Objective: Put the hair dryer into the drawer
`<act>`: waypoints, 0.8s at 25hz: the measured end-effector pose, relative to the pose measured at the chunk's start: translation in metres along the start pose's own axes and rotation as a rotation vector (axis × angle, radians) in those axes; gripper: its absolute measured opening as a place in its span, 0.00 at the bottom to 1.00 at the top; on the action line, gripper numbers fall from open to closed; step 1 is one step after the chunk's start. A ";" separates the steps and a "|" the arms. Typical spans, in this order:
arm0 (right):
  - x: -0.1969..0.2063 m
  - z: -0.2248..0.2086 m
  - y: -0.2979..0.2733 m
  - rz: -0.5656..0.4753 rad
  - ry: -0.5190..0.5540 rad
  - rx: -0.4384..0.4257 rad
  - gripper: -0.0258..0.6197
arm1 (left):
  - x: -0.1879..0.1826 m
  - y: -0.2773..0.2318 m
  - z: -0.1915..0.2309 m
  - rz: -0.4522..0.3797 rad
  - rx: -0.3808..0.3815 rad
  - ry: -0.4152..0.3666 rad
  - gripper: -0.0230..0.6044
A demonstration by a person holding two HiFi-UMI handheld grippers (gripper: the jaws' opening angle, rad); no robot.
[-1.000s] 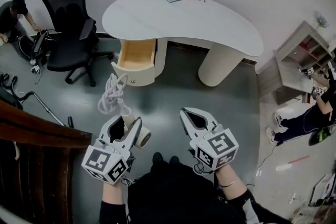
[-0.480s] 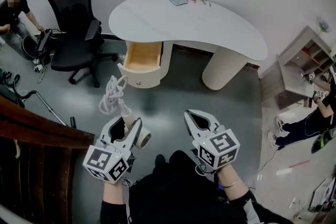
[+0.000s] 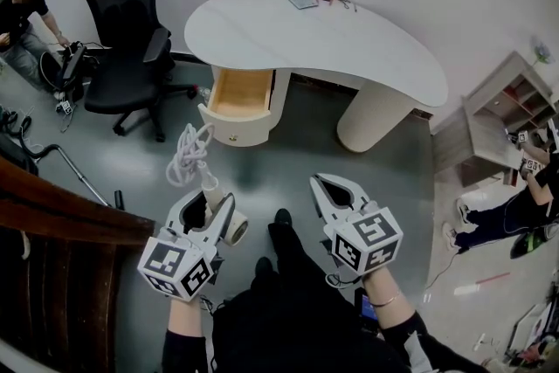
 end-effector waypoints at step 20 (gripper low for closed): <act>-0.037 -0.044 -0.123 0.046 0.010 -0.064 0.04 | -0.014 -0.079 0.076 0.024 -0.135 0.001 0.32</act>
Point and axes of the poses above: the fingertips, and each gripper's own axes: y backward along the fingers, z to its left, x out of its underside, the point moved 7 cm from there along y, backward along the fingers, and after that the axes turned 10 degrees about x, right-handed, at the moved point
